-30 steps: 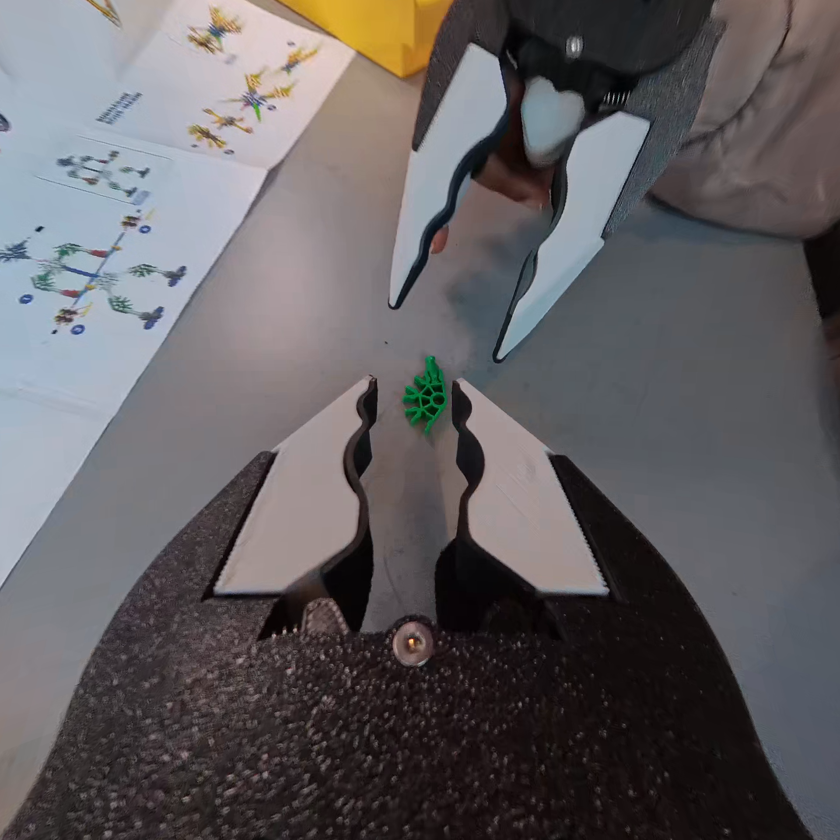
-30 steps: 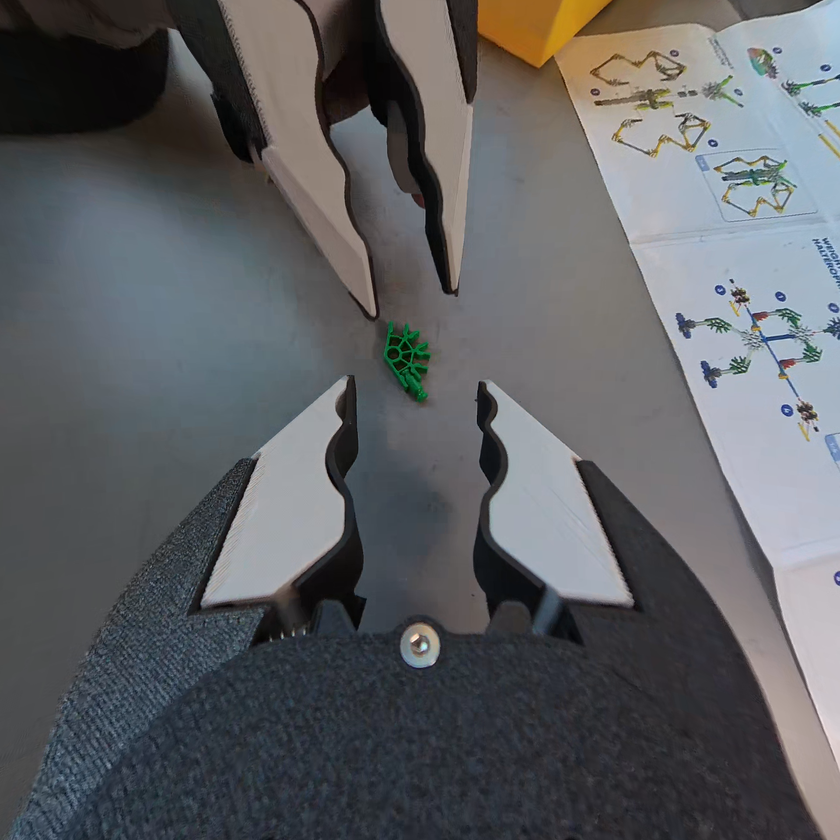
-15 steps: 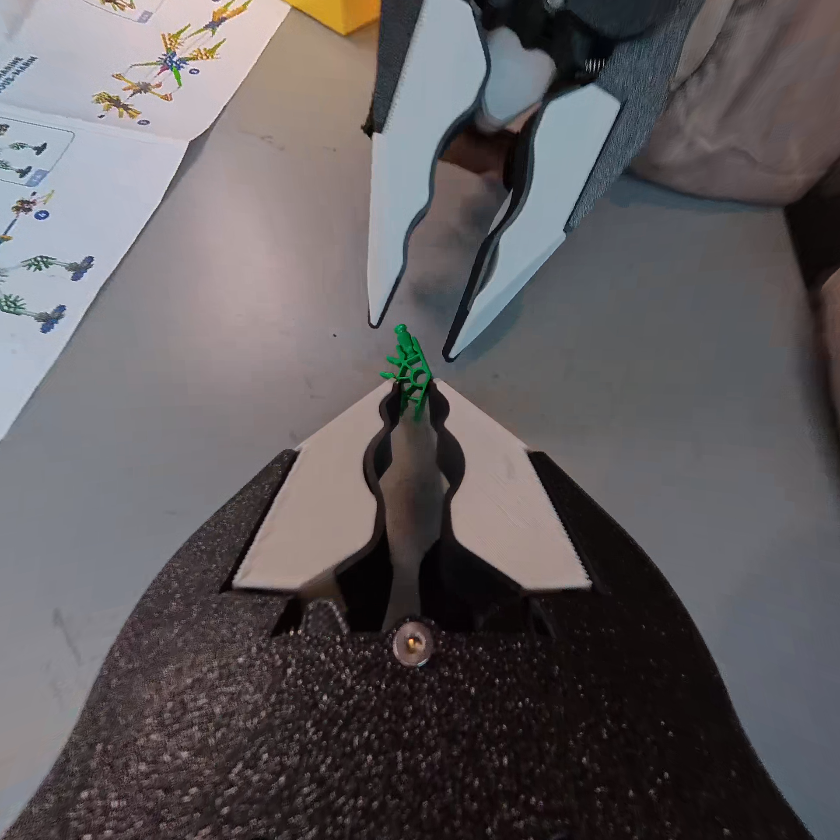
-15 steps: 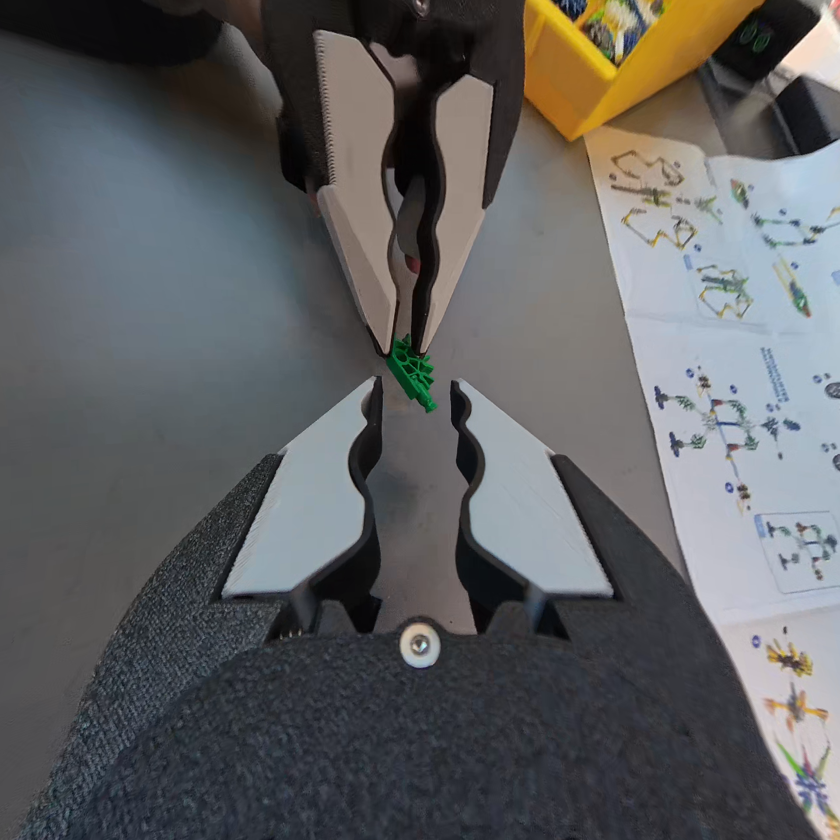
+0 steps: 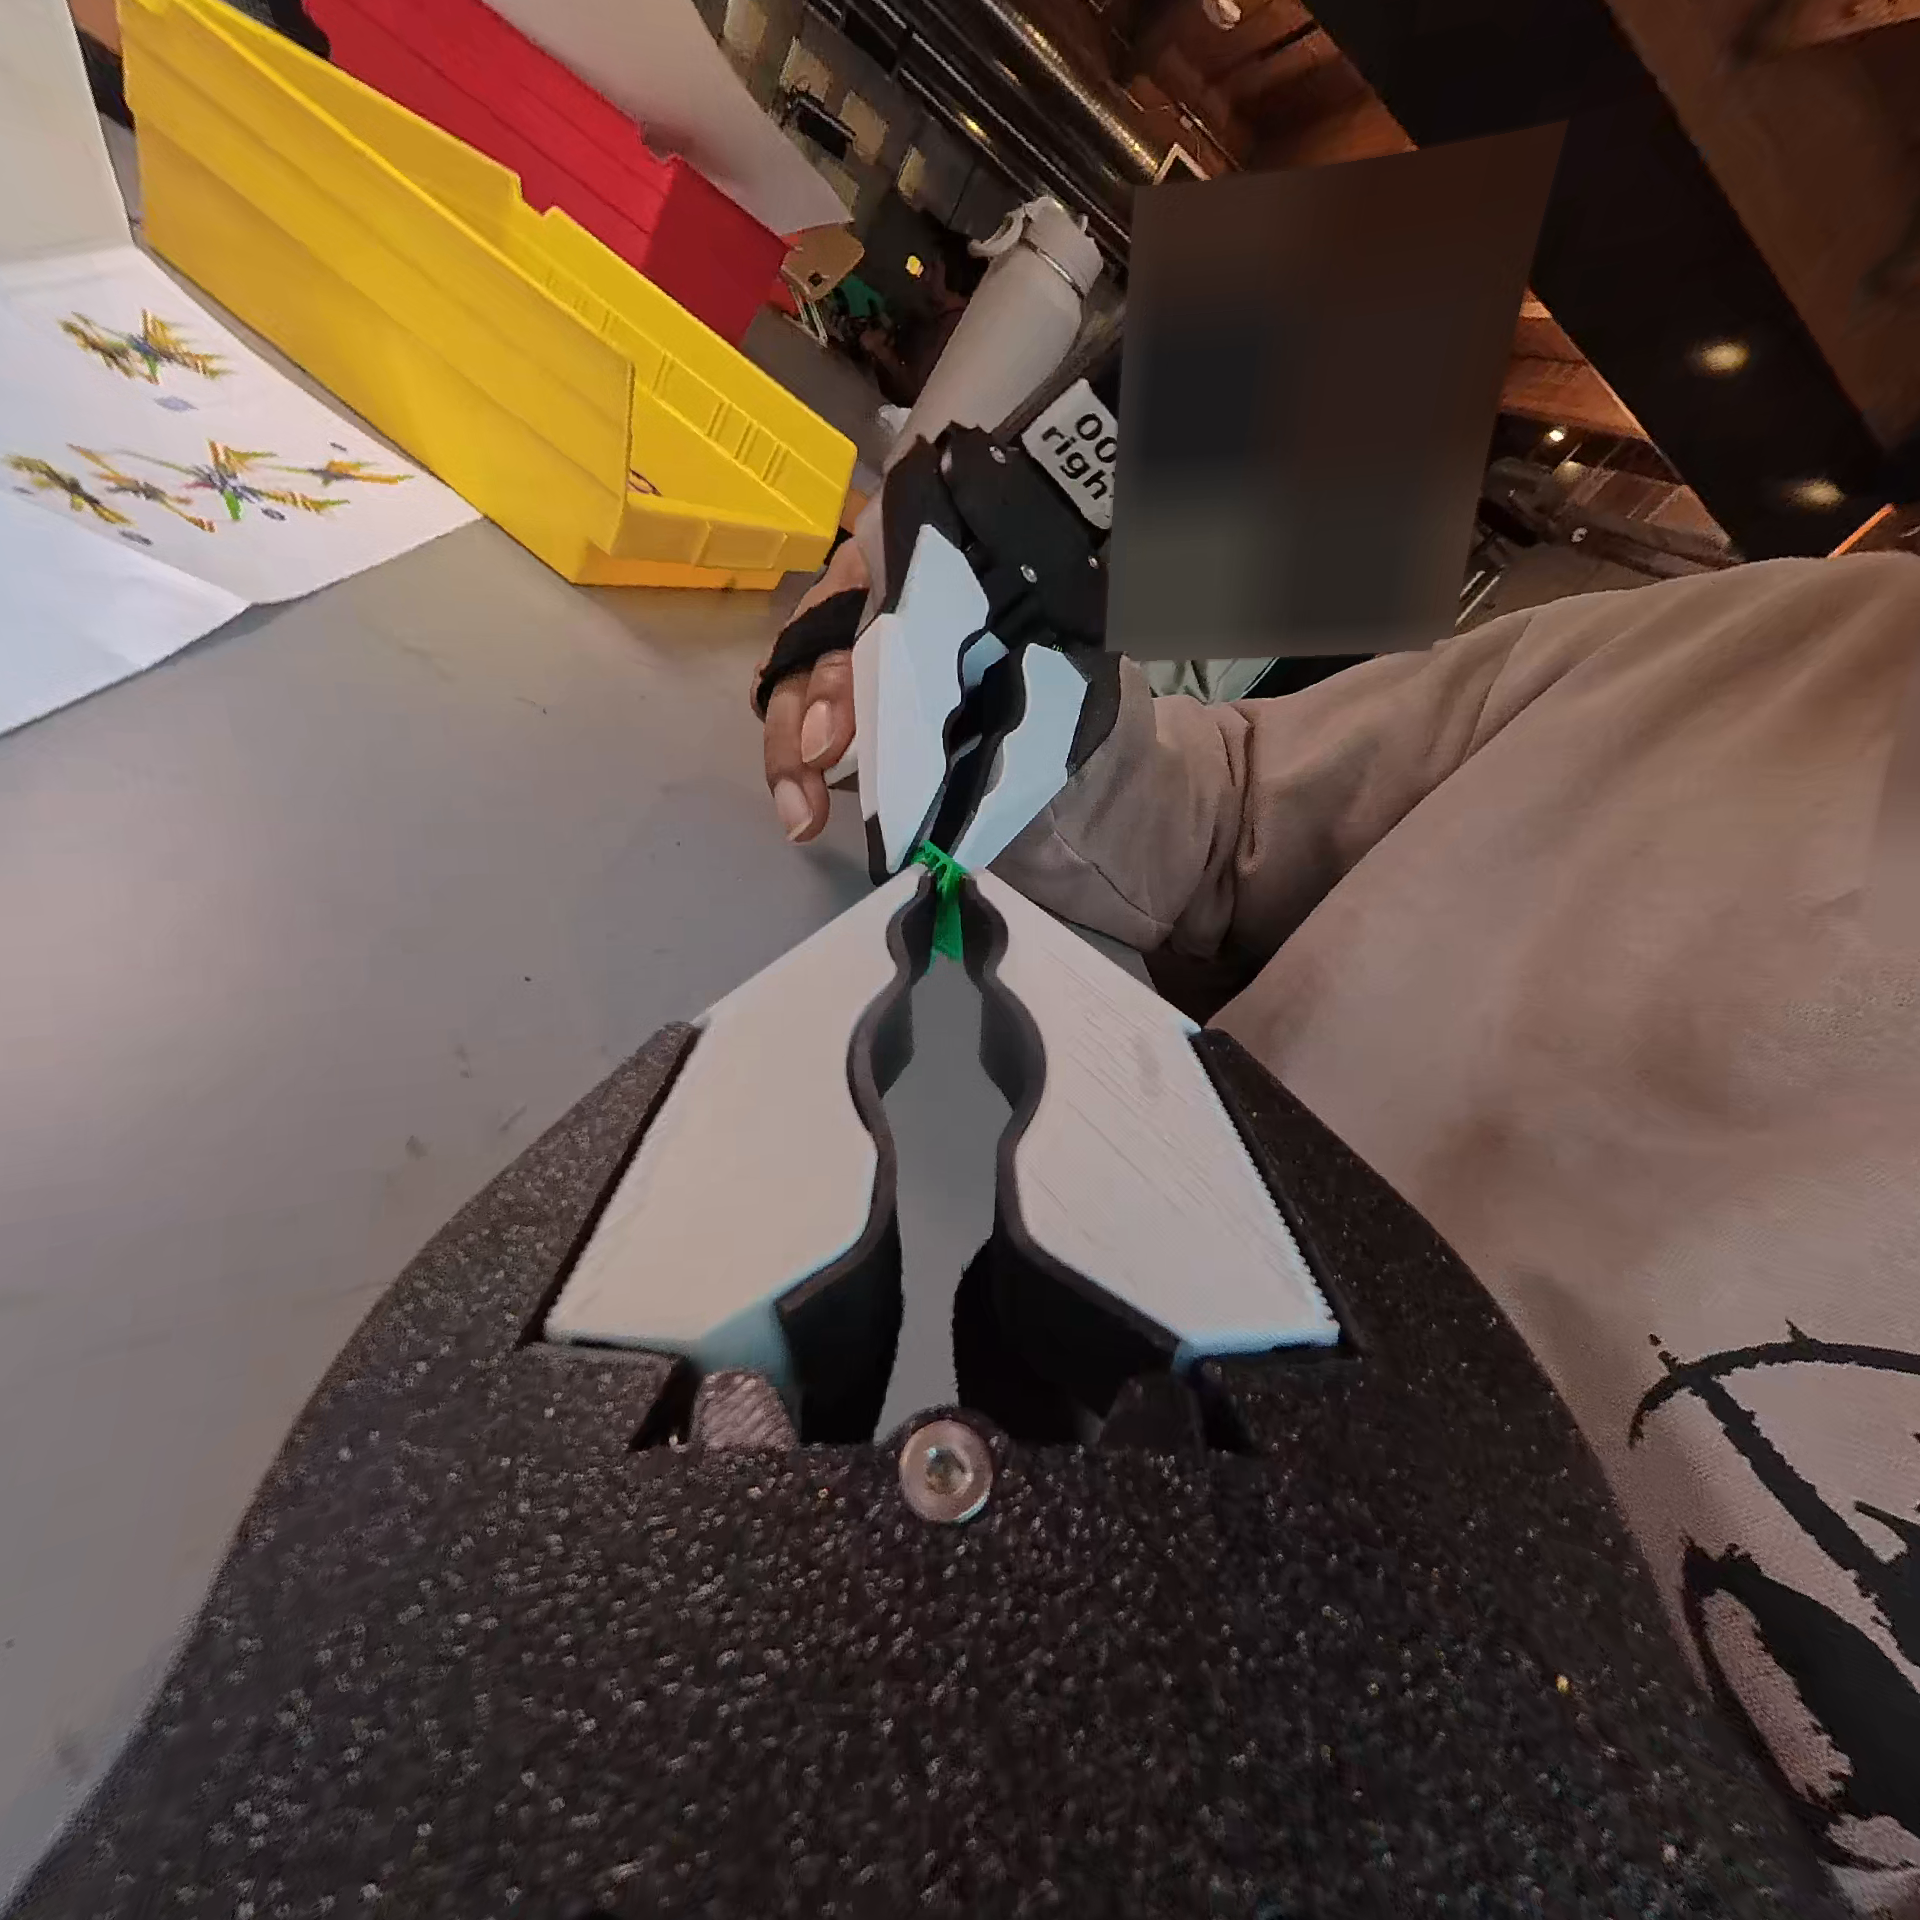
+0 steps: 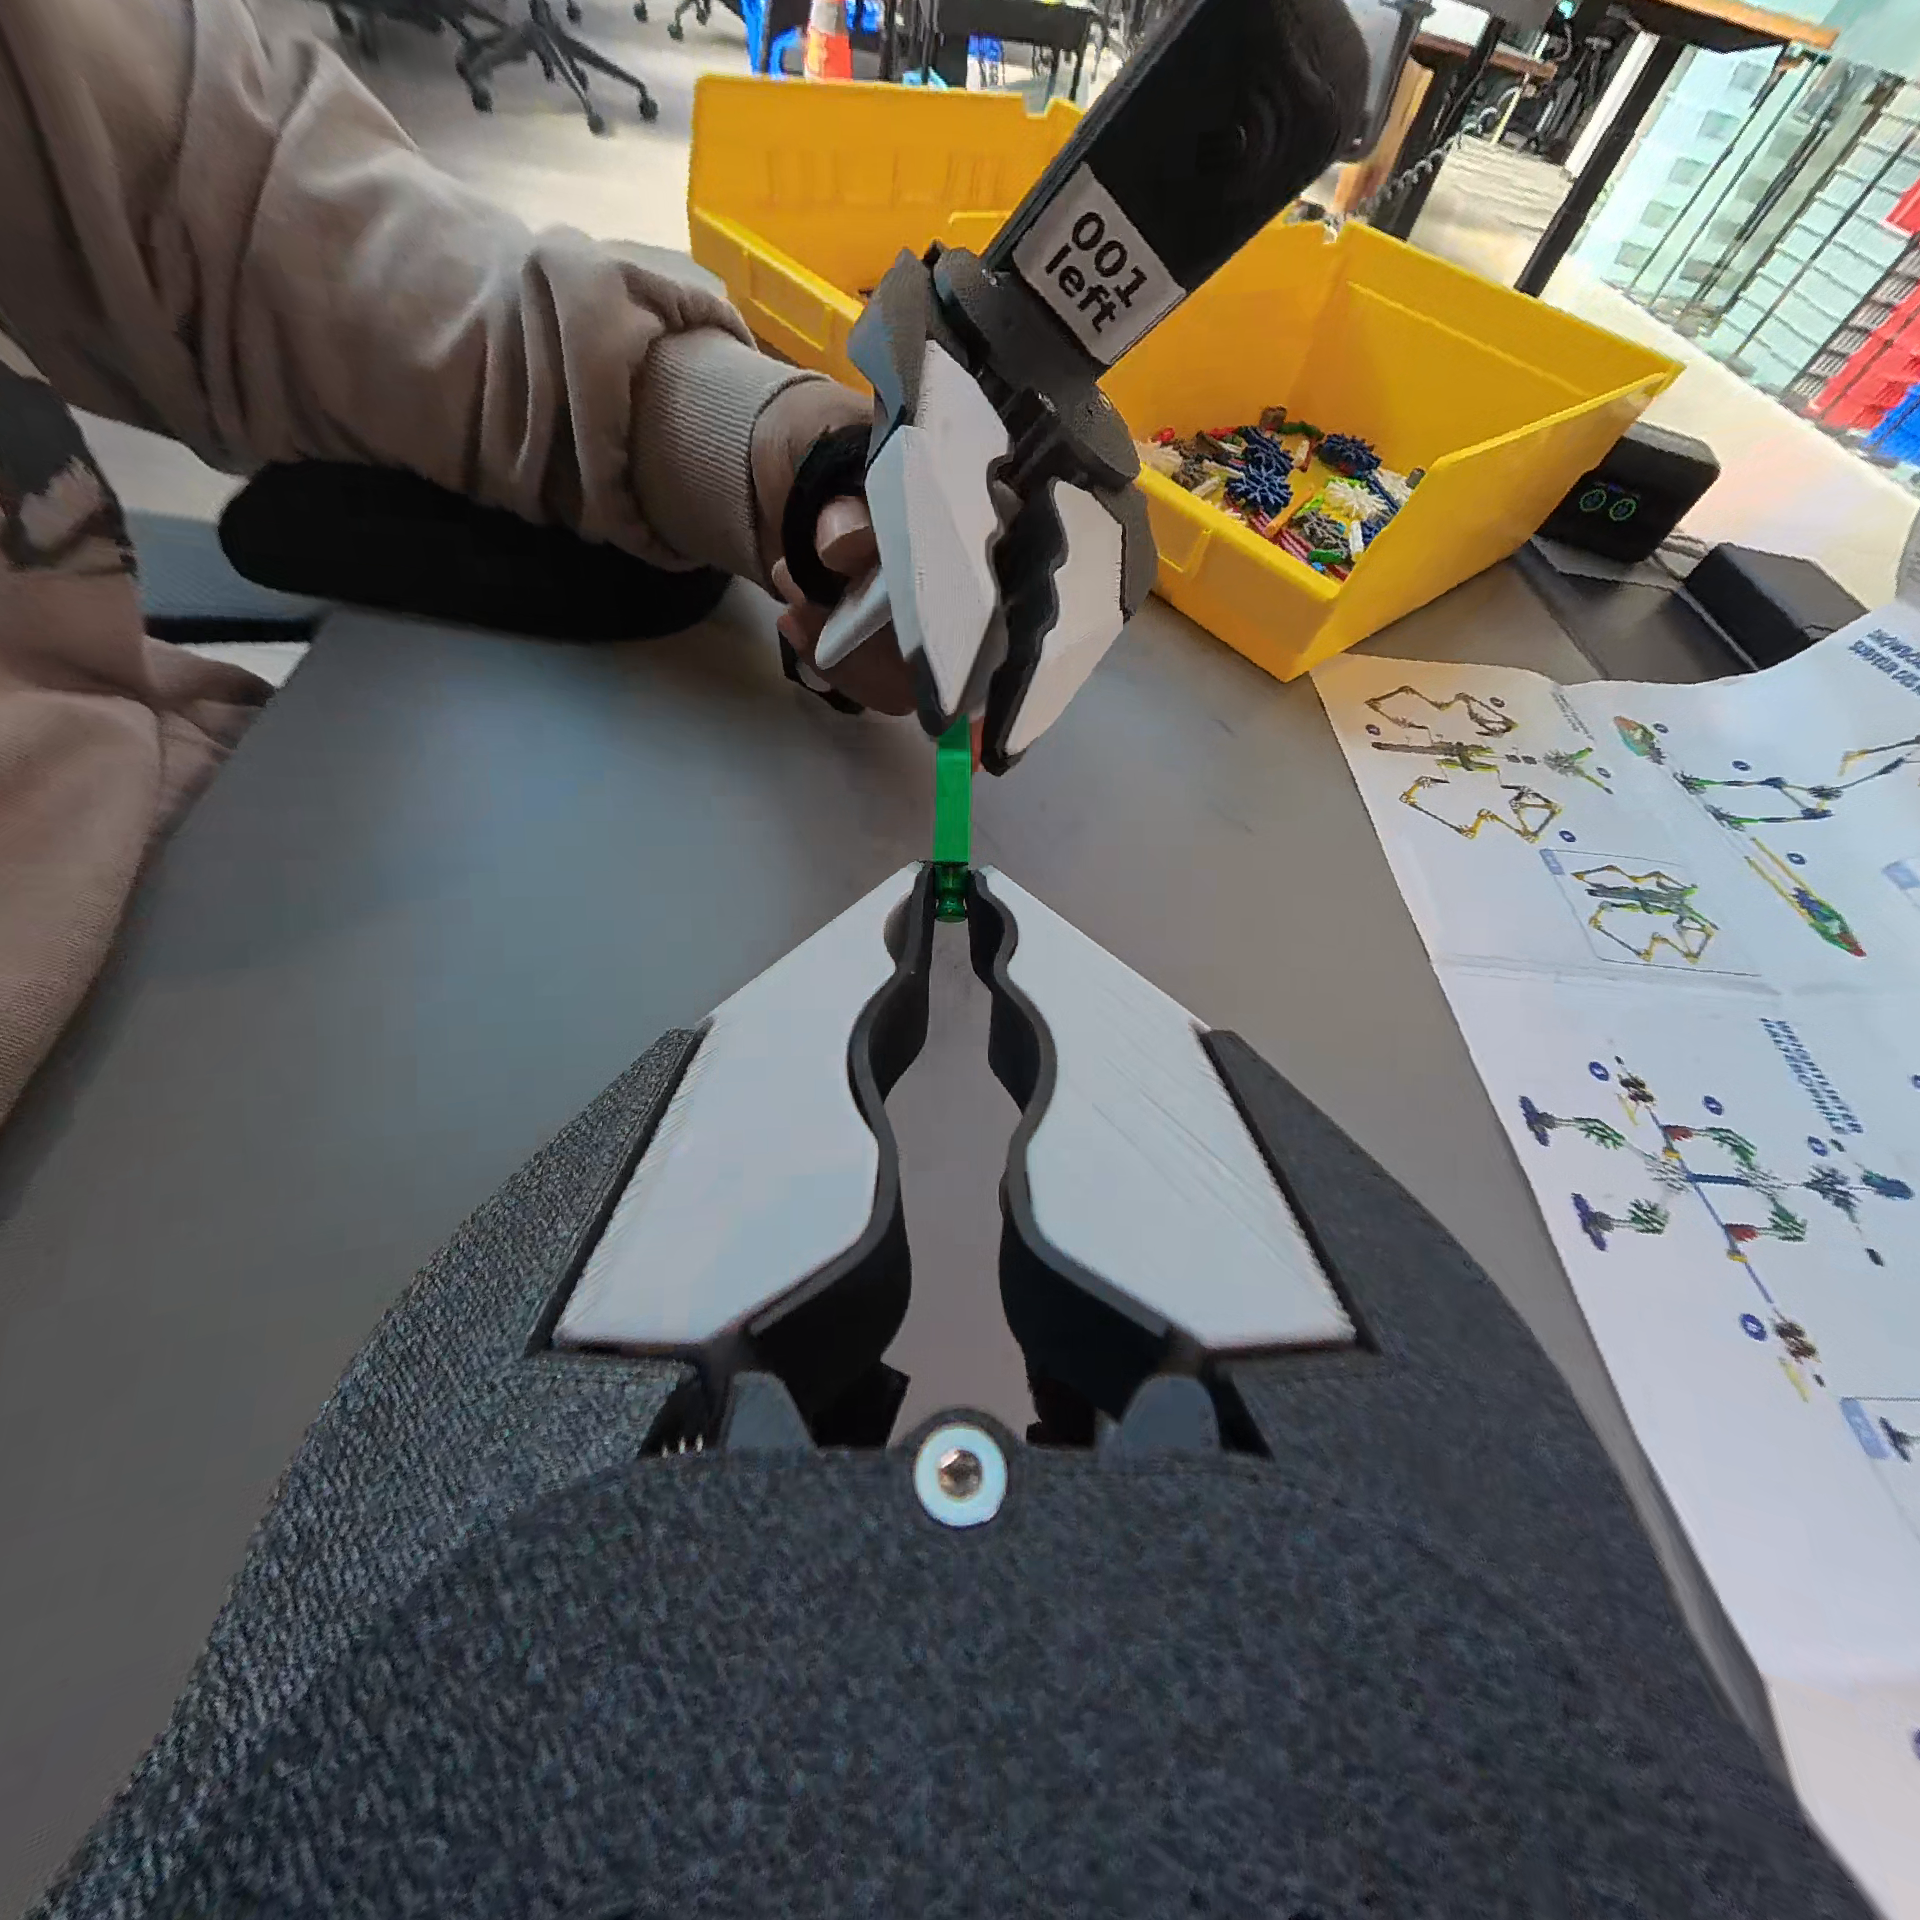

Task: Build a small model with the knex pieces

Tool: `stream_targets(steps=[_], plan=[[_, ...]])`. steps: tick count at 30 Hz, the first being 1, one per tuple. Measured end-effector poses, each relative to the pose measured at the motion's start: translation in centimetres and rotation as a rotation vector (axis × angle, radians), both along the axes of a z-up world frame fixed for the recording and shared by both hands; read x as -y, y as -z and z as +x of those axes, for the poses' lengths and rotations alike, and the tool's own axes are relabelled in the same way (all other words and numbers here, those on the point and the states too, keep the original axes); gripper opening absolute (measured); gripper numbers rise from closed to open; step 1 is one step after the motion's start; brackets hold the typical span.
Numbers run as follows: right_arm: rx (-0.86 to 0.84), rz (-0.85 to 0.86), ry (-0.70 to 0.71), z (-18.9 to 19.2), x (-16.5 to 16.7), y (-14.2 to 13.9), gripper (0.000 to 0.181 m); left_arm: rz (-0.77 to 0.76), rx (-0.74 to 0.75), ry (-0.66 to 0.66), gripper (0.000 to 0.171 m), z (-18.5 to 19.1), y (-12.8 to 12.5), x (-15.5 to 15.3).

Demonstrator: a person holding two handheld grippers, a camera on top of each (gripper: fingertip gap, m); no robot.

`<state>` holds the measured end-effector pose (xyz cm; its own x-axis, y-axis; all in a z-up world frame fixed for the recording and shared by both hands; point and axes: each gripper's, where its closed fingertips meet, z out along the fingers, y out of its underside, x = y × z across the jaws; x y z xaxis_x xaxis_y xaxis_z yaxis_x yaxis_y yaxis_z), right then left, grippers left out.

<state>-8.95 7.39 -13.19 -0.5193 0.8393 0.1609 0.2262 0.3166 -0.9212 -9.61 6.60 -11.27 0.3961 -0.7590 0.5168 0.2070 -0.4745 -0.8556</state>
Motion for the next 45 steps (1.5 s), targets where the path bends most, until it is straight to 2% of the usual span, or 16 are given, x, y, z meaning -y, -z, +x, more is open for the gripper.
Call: stream_targets(steps=[2,4,6,8,11,18,27,32,35,39,45], plan=[[0.025,-0.082,-0.005,0.0,0.0,-0.3,0.004,0.052,-0.055,-0.031,0.021,0.1,-0.2,0.1],[0.061,-0.111,-0.001,0.0,-0.1,0.1,0.004,0.083,-0.132,-0.048,0.027,0.3,0.3,0.2],[0.094,-0.136,-0.001,-0.1,0.0,0.6,0.004,0.089,-0.219,-0.072,0.022,0.6,1.1,-0.1],[0.112,-0.163,0.005,-0.2,0.0,0.8,0.004,0.114,-0.302,-0.12,0.007,0.5,1.8,-0.5],[0.107,-0.225,0.035,-0.5,-0.5,0.3,0.005,0.134,-0.333,-0.163,0.005,0.3,1.5,-0.9],[0.083,-0.295,0.199,-2.0,-2.6,0.5,0.005,0.174,-0.45,-0.375,0.005,-1.1,1.7,-2.9],[0.065,-0.22,0.472,-3.6,-5.4,1.4,0.007,0.317,-0.867,-0.631,0.005,-2.6,2.6,-5.4],[0.065,-0.214,0.638,-4.1,-7.7,1.6,0.003,0.302,-1.014,-0.745,0.004,-3.2,2.7,-7.8],[0.047,-0.184,0.688,-4.2,-9.0,1.0,0.003,0.258,-0.943,-0.756,0.004,-3.3,2.2,-9.0],[0.041,-0.192,0.67,-3.8,-9.5,0.9,0.004,0.221,-0.822,-0.711,0.004,-3.1,1.9,-9.6],[0.047,-0.173,0.655,-3.3,-9.2,0.7,0.004,0.047,-0.451,-0.683,0.005,-2.7,1.8,-9.1]])
